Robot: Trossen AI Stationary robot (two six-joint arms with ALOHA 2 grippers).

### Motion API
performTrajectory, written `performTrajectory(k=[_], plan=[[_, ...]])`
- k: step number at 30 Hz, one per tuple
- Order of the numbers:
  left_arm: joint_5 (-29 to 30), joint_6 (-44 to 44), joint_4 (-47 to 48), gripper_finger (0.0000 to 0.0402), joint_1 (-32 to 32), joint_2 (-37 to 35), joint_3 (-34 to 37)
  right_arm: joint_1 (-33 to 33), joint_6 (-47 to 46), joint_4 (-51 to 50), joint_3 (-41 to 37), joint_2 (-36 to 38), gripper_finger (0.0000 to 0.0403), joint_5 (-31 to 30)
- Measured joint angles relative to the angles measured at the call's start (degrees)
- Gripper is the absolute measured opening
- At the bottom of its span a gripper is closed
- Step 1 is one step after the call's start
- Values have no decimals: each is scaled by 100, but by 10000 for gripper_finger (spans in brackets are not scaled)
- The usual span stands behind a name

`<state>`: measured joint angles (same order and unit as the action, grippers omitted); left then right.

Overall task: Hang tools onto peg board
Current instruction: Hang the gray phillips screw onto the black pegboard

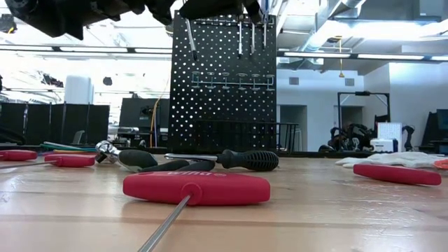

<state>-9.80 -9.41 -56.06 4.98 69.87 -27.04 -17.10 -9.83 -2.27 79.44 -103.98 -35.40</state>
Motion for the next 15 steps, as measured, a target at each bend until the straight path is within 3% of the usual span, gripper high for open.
performTrajectory(k=[5,12,15], plan=[[31,206,1,170,4,62,-77,-20,71,-13,0,0,3,-2],[-31,348,10,67,6,4,-77,-64,136,-55,0,0,6,1],[-24,417,66,68,6,3,-77,-76,138,-96,0,0,19,15]])
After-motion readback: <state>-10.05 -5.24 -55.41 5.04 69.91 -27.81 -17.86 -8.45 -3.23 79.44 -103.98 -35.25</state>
